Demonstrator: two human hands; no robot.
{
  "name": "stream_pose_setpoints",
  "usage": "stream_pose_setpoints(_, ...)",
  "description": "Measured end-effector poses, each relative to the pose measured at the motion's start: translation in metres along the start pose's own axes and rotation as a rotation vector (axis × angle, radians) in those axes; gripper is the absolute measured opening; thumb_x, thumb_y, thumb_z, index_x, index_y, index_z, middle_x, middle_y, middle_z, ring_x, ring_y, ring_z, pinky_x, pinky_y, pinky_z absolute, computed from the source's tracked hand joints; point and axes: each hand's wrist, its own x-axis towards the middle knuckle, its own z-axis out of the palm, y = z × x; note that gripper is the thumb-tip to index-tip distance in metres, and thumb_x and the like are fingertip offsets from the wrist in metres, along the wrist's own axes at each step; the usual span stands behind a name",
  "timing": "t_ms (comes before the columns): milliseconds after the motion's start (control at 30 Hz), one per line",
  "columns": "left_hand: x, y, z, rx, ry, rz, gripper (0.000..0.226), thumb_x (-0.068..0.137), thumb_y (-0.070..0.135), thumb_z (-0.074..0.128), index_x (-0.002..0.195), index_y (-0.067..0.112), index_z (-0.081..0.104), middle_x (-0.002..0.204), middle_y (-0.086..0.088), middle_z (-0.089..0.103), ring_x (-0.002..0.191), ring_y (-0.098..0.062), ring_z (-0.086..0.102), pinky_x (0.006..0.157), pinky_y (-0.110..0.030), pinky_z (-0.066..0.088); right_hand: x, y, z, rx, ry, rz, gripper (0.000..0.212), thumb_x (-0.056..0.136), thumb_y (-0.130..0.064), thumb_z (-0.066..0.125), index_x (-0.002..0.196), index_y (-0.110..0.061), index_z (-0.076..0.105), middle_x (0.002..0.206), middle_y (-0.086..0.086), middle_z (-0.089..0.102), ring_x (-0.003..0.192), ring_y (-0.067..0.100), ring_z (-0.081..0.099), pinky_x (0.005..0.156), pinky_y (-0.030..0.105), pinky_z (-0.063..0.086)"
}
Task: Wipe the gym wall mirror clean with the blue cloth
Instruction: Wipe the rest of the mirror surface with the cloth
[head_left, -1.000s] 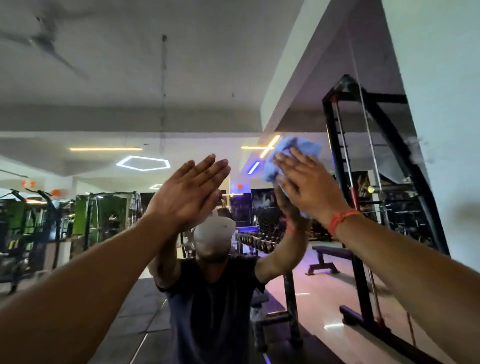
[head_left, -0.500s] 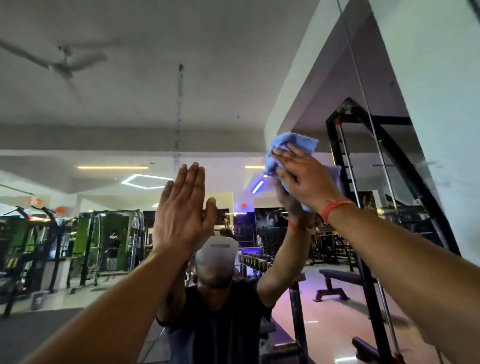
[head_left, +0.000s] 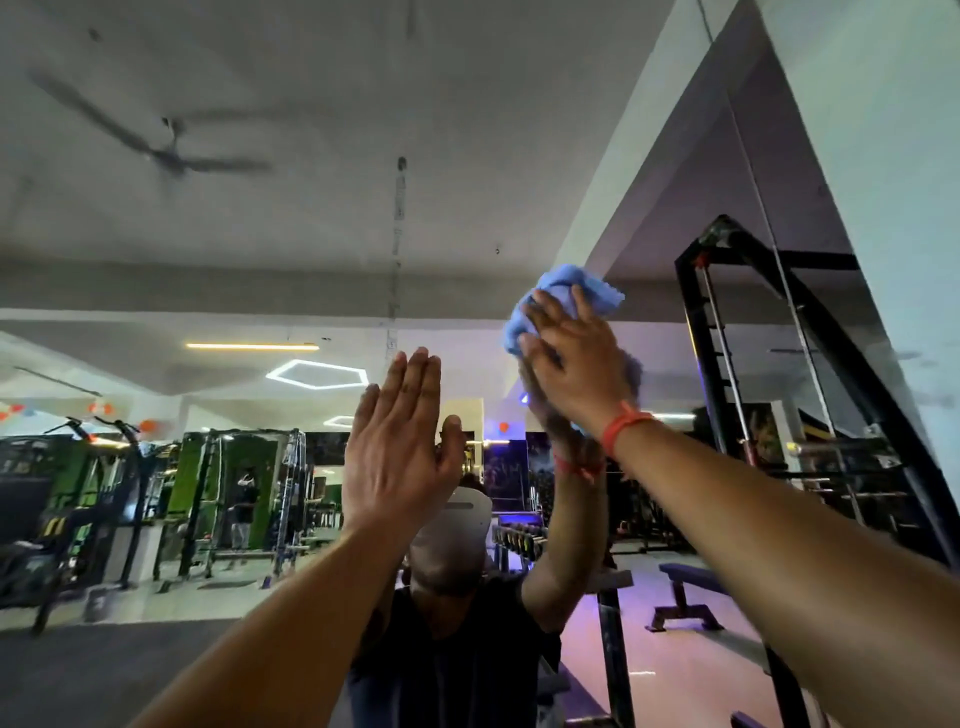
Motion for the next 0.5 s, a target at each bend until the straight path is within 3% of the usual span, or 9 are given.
stream_pose_setpoints(67, -0.001, 0.000, -0.002, -0.013, 0.019, -0.075, 0.074, 0.101, 0.050, 0.027, 0.164, 0.017, 0.004, 0.171, 0.001, -0.003, 0.158, -0.013, -0.010, 0.126, -0.033, -0.005, -0.009, -0.034, 0.007, 0.049, -0.117, -0.070, 0.049, 0.105, -0.037, 0.042, 0.148, -0.016, 0.054, 0.157, 0.002, 0.046, 0.151, 0.023, 0.032, 0.123, 0.036, 0.024)
stream_pose_setpoints(167, -0.001, 0.000, -0.002, -0.026, 0.021, -0.103, 0.075, 0.101, 0.051, 0.022, 0.164, 0.015, 0.001, 0.171, 0.000, -0.009, 0.157, -0.012, -0.015, 0.125, -0.031, -0.010, -0.020, -0.019, -0.024, -0.047, -0.323, -0.403, 0.052, 0.109, -0.049, 0.036, 0.157, -0.030, 0.038, 0.163, -0.015, 0.027, 0.151, 0.000, 0.009, 0.119, 0.018, 0.005)
stream_pose_setpoints(200, -0.002, 0.000, -0.002, -0.023, 0.020, -0.098, 0.075, 0.102, 0.051, 0.024, 0.164, 0.015, 0.001, 0.171, 0.000, -0.010, 0.156, -0.012, -0.016, 0.124, -0.031, -0.011, -0.012, -0.001, -0.030, -0.098, -0.339, -0.416, 0.055, 0.108, -0.053, 0.029, 0.157, -0.031, 0.037, 0.164, -0.013, 0.027, 0.151, 0.002, 0.011, 0.121, 0.020, 0.008)
stream_pose_setpoints(267, -0.001, -0.001, 0.000, -0.021, 0.027, -0.088, 0.075, 0.102, 0.050, 0.026, 0.164, 0.015, 0.000, 0.171, 0.001, -0.012, 0.156, -0.012, -0.018, 0.124, -0.031, -0.013, 0.019, 0.025, -0.034, -0.187, -0.251, -0.237, 0.059, 0.105, -0.054, 0.027, 0.156, -0.026, 0.041, 0.163, 0.003, 0.039, 0.153, 0.022, 0.029, 0.123, 0.038, 0.027)
stream_pose_setpoints(333, -0.002, 0.000, 0.001, -0.016, 0.028, -0.089, 0.075, 0.102, 0.049, 0.026, 0.164, 0.015, 0.000, 0.171, 0.000, -0.011, 0.156, -0.012, -0.018, 0.125, -0.032, -0.012, 0.055, 0.014, -0.024, -0.177, -0.146, -0.020, 0.054, 0.103, -0.039, 0.037, 0.145, -0.009, 0.053, 0.150, 0.020, 0.050, 0.141, 0.041, 0.041, 0.113, 0.050, 0.036)
stream_pose_setpoints(400, -0.002, 0.001, 0.001, -0.022, 0.031, -0.091, 0.075, 0.101, 0.050, 0.026, 0.164, 0.015, 0.001, 0.171, 0.000, -0.008, 0.156, -0.012, -0.017, 0.126, -0.034, -0.009, 0.079, -0.024, -0.001, -0.117, -0.125, -0.030, 0.039, 0.102, -0.018, 0.046, 0.129, 0.004, 0.061, 0.137, 0.027, 0.056, 0.132, 0.047, 0.046, 0.109, 0.051, 0.035)
stream_pose_setpoints(500, 0.000, 0.001, 0.001, -0.020, 0.024, -0.093, 0.076, 0.101, 0.051, 0.024, 0.164, 0.015, 0.002, 0.172, -0.001, -0.006, 0.157, -0.013, -0.016, 0.127, -0.035, -0.007, 0.066, -0.074, 0.022, 0.031, -0.206, -0.160, 0.044, 0.106, -0.025, 0.049, 0.146, -0.007, 0.053, 0.155, 0.013, 0.048, 0.148, 0.033, 0.036, 0.119, 0.040, 0.029)
